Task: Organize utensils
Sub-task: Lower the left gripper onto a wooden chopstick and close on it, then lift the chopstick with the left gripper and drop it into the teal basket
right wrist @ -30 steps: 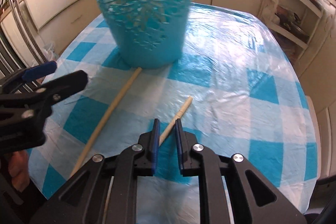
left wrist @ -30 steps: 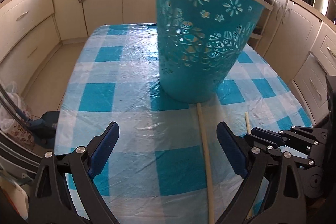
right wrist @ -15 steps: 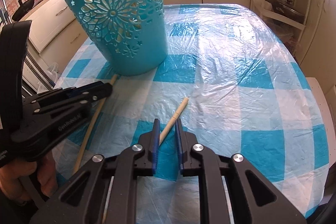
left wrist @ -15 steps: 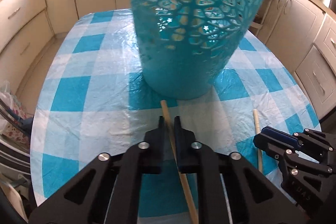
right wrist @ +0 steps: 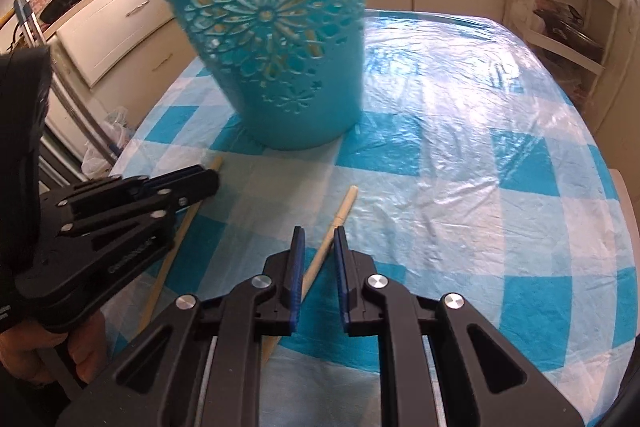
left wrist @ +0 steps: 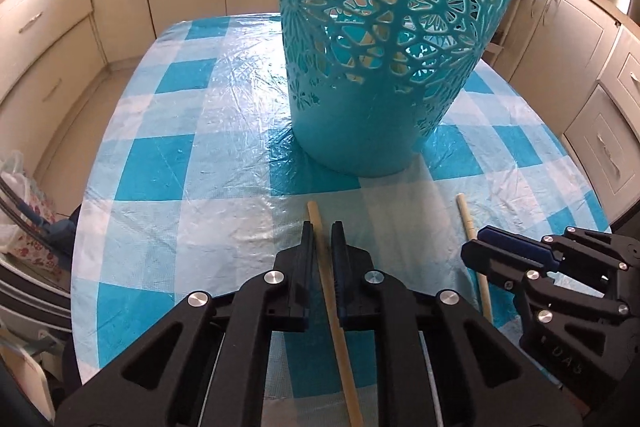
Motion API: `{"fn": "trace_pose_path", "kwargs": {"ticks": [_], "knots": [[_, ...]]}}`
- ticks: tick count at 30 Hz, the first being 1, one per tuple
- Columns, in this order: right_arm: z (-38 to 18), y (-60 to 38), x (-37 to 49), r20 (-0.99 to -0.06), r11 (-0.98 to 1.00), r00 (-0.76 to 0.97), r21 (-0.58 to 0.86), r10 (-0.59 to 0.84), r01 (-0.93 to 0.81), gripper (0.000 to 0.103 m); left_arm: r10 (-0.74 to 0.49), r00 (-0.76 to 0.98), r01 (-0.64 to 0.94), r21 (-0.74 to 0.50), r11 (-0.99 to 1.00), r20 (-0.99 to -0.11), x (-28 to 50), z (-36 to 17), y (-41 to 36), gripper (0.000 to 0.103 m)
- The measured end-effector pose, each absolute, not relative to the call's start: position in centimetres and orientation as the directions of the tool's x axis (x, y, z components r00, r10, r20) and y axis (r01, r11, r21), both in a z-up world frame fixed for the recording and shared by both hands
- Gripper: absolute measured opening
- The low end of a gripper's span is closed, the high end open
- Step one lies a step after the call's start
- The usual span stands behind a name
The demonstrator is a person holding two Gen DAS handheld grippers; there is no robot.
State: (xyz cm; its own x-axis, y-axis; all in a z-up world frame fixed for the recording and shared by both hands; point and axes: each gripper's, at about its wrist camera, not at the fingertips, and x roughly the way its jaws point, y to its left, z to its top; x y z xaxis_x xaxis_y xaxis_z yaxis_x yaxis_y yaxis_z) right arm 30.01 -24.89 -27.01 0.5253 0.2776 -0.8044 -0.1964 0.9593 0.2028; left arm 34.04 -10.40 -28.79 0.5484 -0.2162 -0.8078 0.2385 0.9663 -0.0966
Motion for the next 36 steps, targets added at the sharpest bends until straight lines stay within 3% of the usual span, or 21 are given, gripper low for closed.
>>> {"fn": "trace_pose_path", "kwargs": {"ticks": [12, 21, 29, 36], "knots": [[-27.2, -25.2, 29.9, -0.794, 0.964, 0.548, 0.204, 0.264, -0.169, 0.015, -0.227, 0.551, 0.288, -0.073, 0.955, -0.803, 34.0, -29.0, -10.1, 0.006], [-27.2, -25.3, 30.0, -0.788, 0.963, 0.554, 0.212, 0.270, -0.167, 0.015, -0.283, 0.571, 0.265, -0.154, 0.952, -0.771, 33.1, -26.8, -8.1, 0.005], [-27.2, -25.3, 30.0, -0.788, 0.963, 0.555, 0.208, 0.267, -0.168, 0.016, -0.420, 0.632, 0.293, -0.301, 0.907, -0.652, 31.3, -21.1, -5.6, 0.005], [-27.2, -25.3, 30.0, -0.787, 0.963, 0.555, 0.209, 0.268, -0.168, 0.017, -0.483, 0.703, 0.350, -0.337, 0.874, -0.523, 30.6, -14.9, -4.9, 0.005]]}}
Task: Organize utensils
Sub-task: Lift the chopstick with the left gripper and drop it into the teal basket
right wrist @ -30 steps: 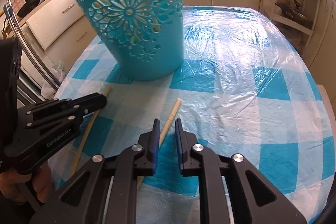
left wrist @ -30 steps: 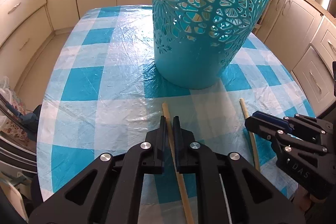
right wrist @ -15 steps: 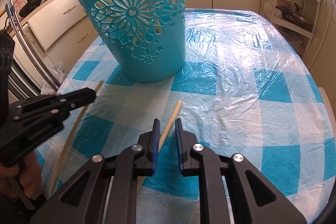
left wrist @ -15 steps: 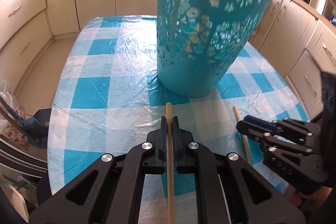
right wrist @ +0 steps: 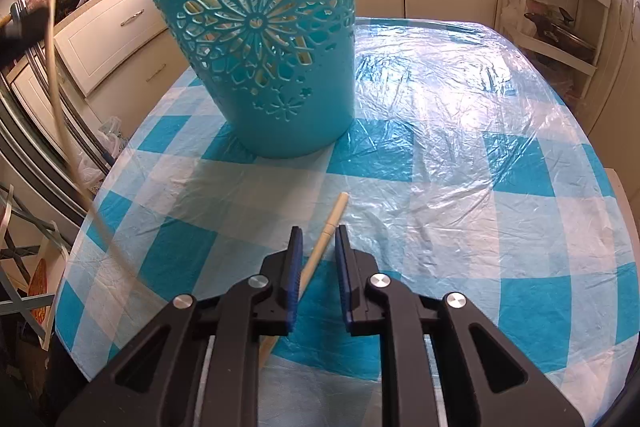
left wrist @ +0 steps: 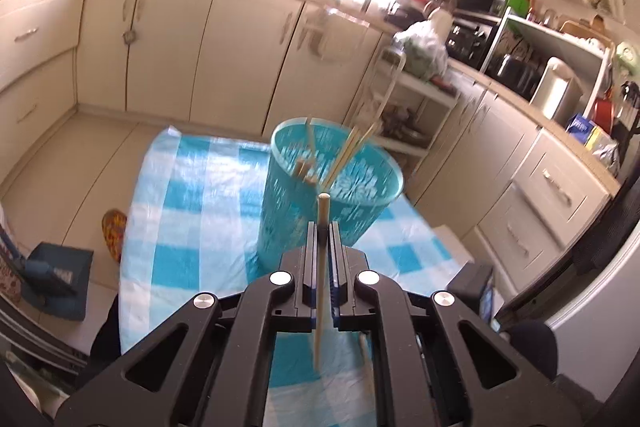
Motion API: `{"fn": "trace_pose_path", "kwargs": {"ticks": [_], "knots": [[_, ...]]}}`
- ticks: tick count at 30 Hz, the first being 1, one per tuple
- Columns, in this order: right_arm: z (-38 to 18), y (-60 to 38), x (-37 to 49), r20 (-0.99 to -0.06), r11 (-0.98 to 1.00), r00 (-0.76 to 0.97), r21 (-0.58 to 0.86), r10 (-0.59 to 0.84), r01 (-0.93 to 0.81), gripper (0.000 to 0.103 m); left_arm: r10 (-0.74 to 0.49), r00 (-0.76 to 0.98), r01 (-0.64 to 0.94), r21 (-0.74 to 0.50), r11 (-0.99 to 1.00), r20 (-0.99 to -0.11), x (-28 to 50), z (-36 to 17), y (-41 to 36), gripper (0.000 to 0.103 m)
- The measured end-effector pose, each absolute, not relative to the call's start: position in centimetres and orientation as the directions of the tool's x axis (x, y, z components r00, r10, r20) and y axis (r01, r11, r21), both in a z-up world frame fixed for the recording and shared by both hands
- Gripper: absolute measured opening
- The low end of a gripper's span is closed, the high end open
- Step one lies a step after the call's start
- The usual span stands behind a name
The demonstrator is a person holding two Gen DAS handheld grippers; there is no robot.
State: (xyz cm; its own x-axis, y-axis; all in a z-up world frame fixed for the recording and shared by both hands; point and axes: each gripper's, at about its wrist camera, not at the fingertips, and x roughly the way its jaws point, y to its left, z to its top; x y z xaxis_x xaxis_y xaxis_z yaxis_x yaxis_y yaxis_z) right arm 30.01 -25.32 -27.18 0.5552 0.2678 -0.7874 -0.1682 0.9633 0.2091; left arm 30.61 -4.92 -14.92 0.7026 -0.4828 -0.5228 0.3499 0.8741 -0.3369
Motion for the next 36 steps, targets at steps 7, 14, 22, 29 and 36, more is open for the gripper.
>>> {"fn": "trace_pose_path", "kwargs": {"ticks": [7, 14, 22, 29, 36], "knots": [[-27.1, -25.2, 30.0, -0.786, 0.963, 0.555, 0.211, 0.271, -0.170, 0.019, -0.524, 0.728, 0.407, -0.336, 0.849, -0.443, 30.6, -10.5, -5.7, 0.005], [-27.1, -25.2, 30.0, -0.786, 0.963, 0.556, 0.209, 0.270, -0.172, 0.020, -0.539, 0.736, 0.434, -0.326, 0.840, -0.410, 30.3, -8.3, -6.3, 0.004], [-27.2, -25.1, 30.0, -0.786, 0.963, 0.555, 0.208, 0.270, -0.174, 0.021, -0.546, 0.767, 0.455, -0.314, 0.833, -0.337, 30.1, -4.5, -5.8, 0.004], [-27.2, -25.2, 30.0, -0.786, 0.962, 0.555, 0.209, 0.271, -0.174, 0.021, -0.507, 0.824, 0.446, -0.261, 0.856, -0.253, 31.1, -0.8, -5.9, 0.004], [-27.2, -25.2, 30.0, -0.786, 0.962, 0.556, 0.208, 0.271, -0.174, 0.022, -0.463, 0.848, 0.421, -0.203, 0.884, -0.259, 34.7, -1.8, -7.8, 0.004]]}}
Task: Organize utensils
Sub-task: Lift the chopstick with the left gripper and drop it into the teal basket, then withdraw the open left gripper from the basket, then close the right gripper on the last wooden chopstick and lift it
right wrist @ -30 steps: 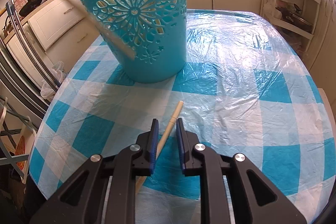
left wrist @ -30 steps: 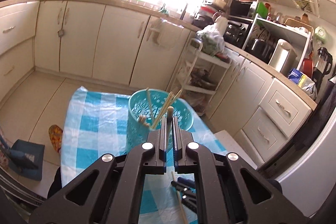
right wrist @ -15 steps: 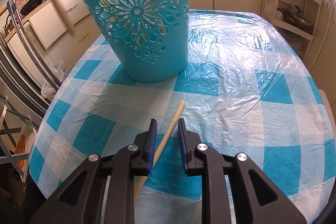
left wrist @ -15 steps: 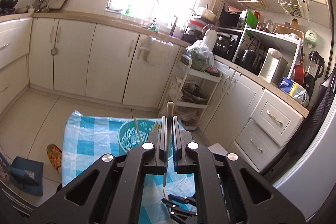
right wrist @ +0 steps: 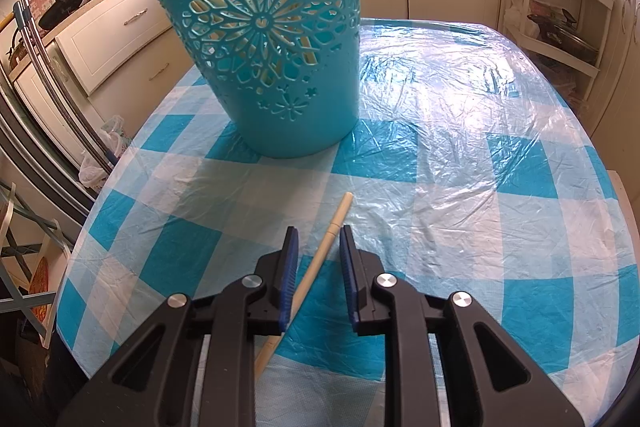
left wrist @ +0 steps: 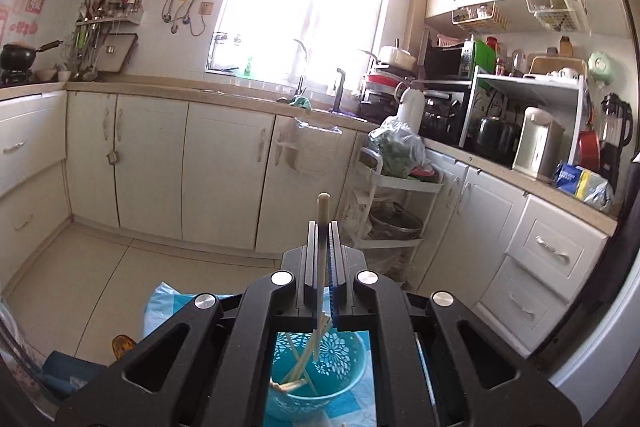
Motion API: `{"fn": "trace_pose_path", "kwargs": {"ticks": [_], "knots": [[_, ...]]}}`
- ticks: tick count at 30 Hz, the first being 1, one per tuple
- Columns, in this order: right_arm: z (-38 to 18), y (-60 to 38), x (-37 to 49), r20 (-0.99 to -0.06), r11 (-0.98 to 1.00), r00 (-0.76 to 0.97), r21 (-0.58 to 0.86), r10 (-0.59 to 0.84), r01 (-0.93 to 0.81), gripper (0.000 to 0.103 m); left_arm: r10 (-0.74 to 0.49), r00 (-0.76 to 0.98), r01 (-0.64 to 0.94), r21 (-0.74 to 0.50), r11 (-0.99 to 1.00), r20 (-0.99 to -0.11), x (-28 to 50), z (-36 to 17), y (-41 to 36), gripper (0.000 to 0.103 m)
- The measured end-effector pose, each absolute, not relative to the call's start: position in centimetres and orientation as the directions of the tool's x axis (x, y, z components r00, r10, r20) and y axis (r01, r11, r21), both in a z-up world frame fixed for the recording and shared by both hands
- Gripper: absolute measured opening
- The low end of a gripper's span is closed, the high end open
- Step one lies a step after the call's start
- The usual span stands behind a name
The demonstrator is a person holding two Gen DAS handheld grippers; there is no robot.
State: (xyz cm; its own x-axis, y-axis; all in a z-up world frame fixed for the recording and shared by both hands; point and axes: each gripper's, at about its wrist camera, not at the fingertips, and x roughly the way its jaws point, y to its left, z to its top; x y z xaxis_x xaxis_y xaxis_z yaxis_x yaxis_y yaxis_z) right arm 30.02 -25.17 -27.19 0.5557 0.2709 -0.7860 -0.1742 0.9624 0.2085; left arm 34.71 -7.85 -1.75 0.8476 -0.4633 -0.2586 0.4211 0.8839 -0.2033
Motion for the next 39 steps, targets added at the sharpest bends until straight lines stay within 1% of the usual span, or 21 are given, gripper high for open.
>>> {"fn": "trace_pose_path", "kwargs": {"ticks": [6, 12, 14, 15, 17, 19, 22, 23, 25, 26, 27, 28, 29, 32, 33, 36, 37, 39], "knots": [[-27.2, -24.8, 30.0, -0.786, 0.961, 0.555, 0.206, 0.275, -0.184, 0.025, -0.412, 0.839, 0.379, -0.162, 0.911, -0.355, 38.2, -6.3, -9.9, 0.004], [-27.2, -24.5, 30.0, -0.785, 0.961, 0.555, 0.202, 0.275, -0.191, 0.027, -0.355, 0.793, 0.337, -0.131, 0.933, -0.495, 40.7, -10.7, -11.0, 0.005], [-27.2, -24.5, 30.1, -0.785, 0.960, 0.554, 0.204, 0.277, -0.191, 0.027, -0.343, 0.786, 0.324, -0.130, 0.937, -0.514, 40.7, -11.6, -10.7, 0.005], [-27.2, -24.6, 30.0, -0.785, 0.960, 0.554, 0.206, 0.278, -0.191, 0.027, -0.338, 0.786, 0.317, -0.131, 0.939, -0.518, 40.5, -11.9, -10.4, 0.008], [-27.2, -24.7, 30.0, -0.784, 0.959, 0.554, 0.209, 0.280, -0.190, 0.027, -0.324, 0.790, 0.301, -0.131, 0.945, -0.521, 39.9, -12.2, -9.8, 0.021], [-27.2, -24.8, 29.9, -0.784, 0.960, 0.555, 0.206, 0.277, -0.188, 0.027, -0.301, 0.805, 0.273, -0.131, 0.953, -0.512, 38.8, -12.5, -8.7, 0.046], [-27.2, -24.6, 29.6, -0.788, 0.965, 0.560, 0.181, 0.256, -0.187, 0.027, -0.267, 0.827, 0.232, -0.133, 0.964, -0.495, 36.7, -13.0, -6.9, 0.062], [-27.1, -24.3, 29.6, -0.790, 0.968, 0.563, 0.161, 0.242, -0.190, 0.027, -0.258, 0.830, 0.221, -0.132, 0.966, -0.495, 36.1, -13.2, -6.5, 0.064], [-27.1, -23.5, 29.4, -0.797, 0.975, 0.571, 0.095, 0.195, -0.200, 0.024, -0.227, 0.837, 0.187, -0.129, 0.974, -0.498, 34.9, -14.1, -5.2, 0.073], [-27.1, -23.1, 29.3, -0.799, 0.976, 0.577, 0.055, 0.170, -0.212, 0.024, -0.214, 0.838, 0.172, -0.130, 0.977, -0.502, 34.4, -14.6, -4.6, 0.075], [-27.0, -22.7, 29.2, -0.802, 0.972, 0.575, 0.028, 0.161, -0.233, 0.020, -0.204, 0.836, 0.160, -0.130, 0.979, -0.510, 34.1, -15.1, -4.1, 0.077], [-26.9, -22.5, 29.1, -0.808, 0.968, 0.565, 0.026, 0.167, -0.249, 0.013, -0.192, 0.830, 0.145, -0.129, 0.981, -0.524, 33.7, -15.8, -3.6, 0.078], [-26.8, -22.4, 29.1, -0.817, 0.964, 0.552, 0.017, 0.166, -0.264, 0.012, -0.181, 0.823, 0.134, -0.126, 0.983, -0.539, 33.4, -16.4, -3.4, 0.079], [-26.7, -22.9, 29.0, -0.839, 0.962, 0.517, 0.028, 0.170, -0.271, 0.013, -0.162, 0.802, 0.117, -0.115, 0.986, -0.575, 32.9, -18.1, -2.6, 0.079], [-26.7, -23.2, 29.0, -0.842, 0.965, 0.514, 0.028, 0.163, -0.260, 0.019, -0.160, 0.797, 0.117, -0.111, 0.987, -0.582, 32.8, -18.5, -2.6, 0.080], [-26.8, -23.3, 29.0, -0.841, 0.967, 0.518, 0.025, 0.157, -0.253, 0.019, -0.153, 0.787, 0.116, -0.100, 0.988, -0.598, 32.2, -19.5, -2.7, 0.081], [-26.9, -23.4, 29.0, -0.841, 0.968, 0.515, 0.040, 0.167, -0.249, 0.013, -0.151, 0.782, 0.116, -0.097, 0.989, -0.605, 32.0, -19.9, -2.8, 0.082], [-26.9, -24.2, 29.0, -0.840, 0.972, 0.509, 0.088, 0.190, -0.219, 0.007, -0.149, 0.776, 0.119, -0.090, 0.989, -0.613, 31.7, -20.1, -3.0, 0.082]]}}
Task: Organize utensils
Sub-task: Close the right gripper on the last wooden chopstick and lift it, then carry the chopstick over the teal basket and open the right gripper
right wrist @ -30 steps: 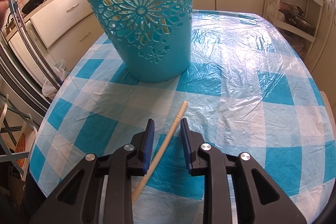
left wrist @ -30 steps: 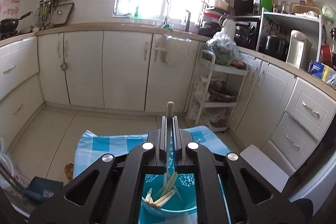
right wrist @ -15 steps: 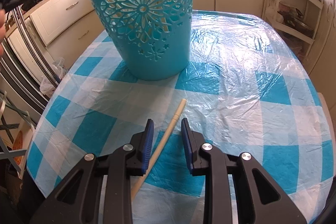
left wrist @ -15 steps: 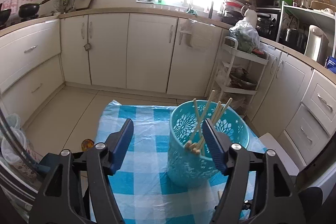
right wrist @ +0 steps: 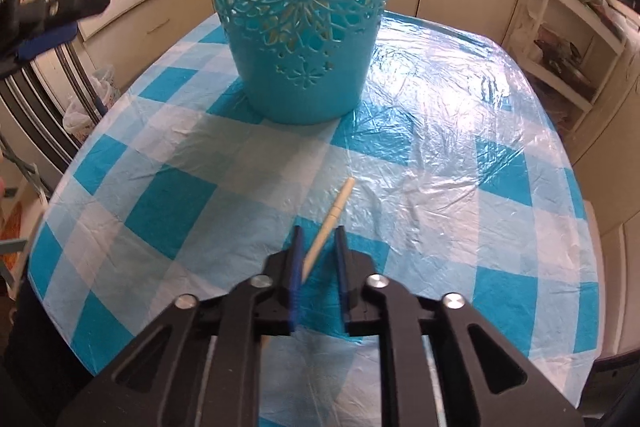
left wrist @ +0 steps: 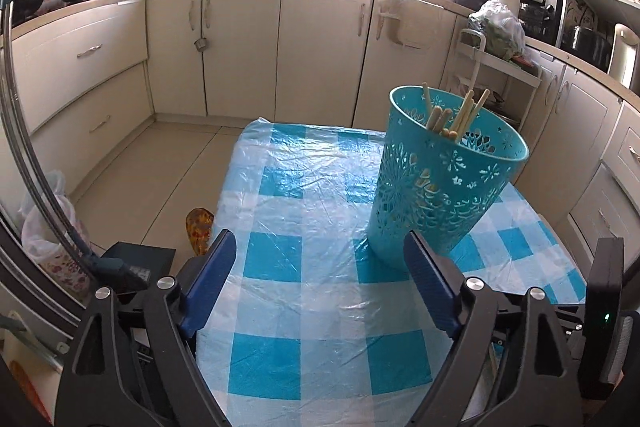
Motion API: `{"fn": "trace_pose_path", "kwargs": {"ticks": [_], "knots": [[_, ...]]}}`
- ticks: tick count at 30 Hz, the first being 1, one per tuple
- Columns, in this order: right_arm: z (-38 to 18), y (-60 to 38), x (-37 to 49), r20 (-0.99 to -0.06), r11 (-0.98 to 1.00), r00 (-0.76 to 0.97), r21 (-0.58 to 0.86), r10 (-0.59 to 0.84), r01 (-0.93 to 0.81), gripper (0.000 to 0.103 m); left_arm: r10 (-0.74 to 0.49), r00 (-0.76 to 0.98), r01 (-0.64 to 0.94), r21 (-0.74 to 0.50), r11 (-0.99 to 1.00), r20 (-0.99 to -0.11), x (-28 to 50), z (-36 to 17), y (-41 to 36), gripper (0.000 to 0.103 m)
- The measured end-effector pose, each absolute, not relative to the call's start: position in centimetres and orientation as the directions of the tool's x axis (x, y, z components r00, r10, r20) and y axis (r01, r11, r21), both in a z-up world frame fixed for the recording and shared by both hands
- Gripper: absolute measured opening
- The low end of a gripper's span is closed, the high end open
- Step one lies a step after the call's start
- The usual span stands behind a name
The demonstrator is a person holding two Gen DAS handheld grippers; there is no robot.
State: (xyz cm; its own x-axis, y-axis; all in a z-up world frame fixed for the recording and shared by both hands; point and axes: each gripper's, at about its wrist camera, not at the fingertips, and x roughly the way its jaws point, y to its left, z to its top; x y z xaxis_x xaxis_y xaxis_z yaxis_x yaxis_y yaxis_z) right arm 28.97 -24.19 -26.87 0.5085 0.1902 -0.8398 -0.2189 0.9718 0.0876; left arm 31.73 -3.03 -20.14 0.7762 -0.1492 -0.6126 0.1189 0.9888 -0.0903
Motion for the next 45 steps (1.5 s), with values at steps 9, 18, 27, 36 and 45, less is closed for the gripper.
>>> {"fn": "trace_pose_path", "kwargs": {"ticks": [9, 18, 27, 36, 45], "knots": [[-24.6, -28.4, 27.5, -0.743, 0.914, 0.540, 0.380, 0.395, -0.145, 0.006, -0.132, 0.762, 0.125, -0.057, 0.991, -0.633, 31.2, -21.0, -4.0, 0.087], [-17.9, -30.0, 27.0, -0.554, 0.829, 0.659, 0.523, 0.509, -0.200, 0.006, -0.132, 0.746, 0.114, -0.070, 0.991, -0.652, 31.2, -21.5, -3.7, 0.089], [-10.2, -30.3, 27.8, -0.406, 0.824, 0.762, 0.489, 0.505, -0.286, 0.005, -0.133, 0.730, 0.094, -0.095, 0.991, -0.670, 31.4, -22.1, -3.0, 0.090], [-5.2, -30.9, 28.9, -0.338, 0.837, 0.806, 0.445, 0.487, -0.319, 0.005, -0.136, 0.722, 0.075, -0.119, 0.990, -0.678, 31.5, -22.5, -2.3, 0.090], [-1.6, -30.3, 30.9, -0.293, 0.872, 0.853, 0.376, 0.432, -0.313, 0.005, -0.146, 0.724, 0.072, -0.136, 0.988, -0.674, 31.3, -22.1, -2.0, 0.090]]}}
